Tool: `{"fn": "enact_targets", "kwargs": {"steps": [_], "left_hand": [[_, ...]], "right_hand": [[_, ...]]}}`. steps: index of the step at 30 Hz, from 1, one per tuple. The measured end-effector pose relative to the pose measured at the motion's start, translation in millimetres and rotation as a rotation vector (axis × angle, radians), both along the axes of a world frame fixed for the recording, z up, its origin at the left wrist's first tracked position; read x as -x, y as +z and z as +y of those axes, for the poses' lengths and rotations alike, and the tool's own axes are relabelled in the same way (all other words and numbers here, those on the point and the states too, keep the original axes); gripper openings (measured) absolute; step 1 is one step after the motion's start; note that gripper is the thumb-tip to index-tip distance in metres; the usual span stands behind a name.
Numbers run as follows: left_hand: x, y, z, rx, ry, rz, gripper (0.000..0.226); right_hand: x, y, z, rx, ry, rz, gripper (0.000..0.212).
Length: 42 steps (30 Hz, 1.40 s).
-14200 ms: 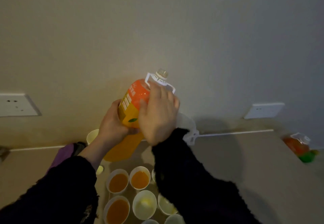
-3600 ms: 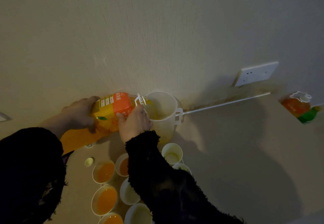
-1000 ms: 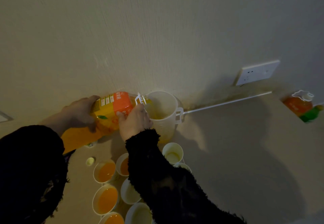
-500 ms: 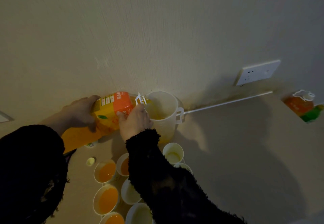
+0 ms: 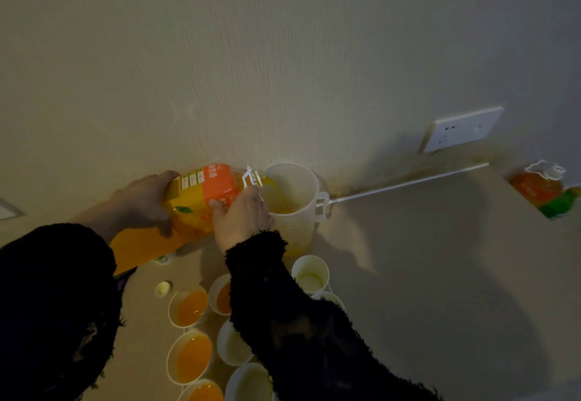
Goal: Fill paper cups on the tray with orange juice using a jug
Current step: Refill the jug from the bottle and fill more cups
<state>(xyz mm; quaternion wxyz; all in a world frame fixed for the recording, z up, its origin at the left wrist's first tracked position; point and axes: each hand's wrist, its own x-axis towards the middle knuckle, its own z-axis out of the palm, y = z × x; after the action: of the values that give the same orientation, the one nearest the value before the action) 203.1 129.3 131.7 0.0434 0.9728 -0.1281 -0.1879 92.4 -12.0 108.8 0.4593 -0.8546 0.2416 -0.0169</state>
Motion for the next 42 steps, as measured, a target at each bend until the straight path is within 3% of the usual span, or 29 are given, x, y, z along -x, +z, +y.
{"fn": "enact_targets", "kwargs": {"steps": [42], "left_hand": [[7.1,5.6,-3.1,0.020,-0.016,0.001,0.122]], "right_hand": [[1.6,-0.2,-0.2,-0.010,-0.008,-0.008,0.058]]}}
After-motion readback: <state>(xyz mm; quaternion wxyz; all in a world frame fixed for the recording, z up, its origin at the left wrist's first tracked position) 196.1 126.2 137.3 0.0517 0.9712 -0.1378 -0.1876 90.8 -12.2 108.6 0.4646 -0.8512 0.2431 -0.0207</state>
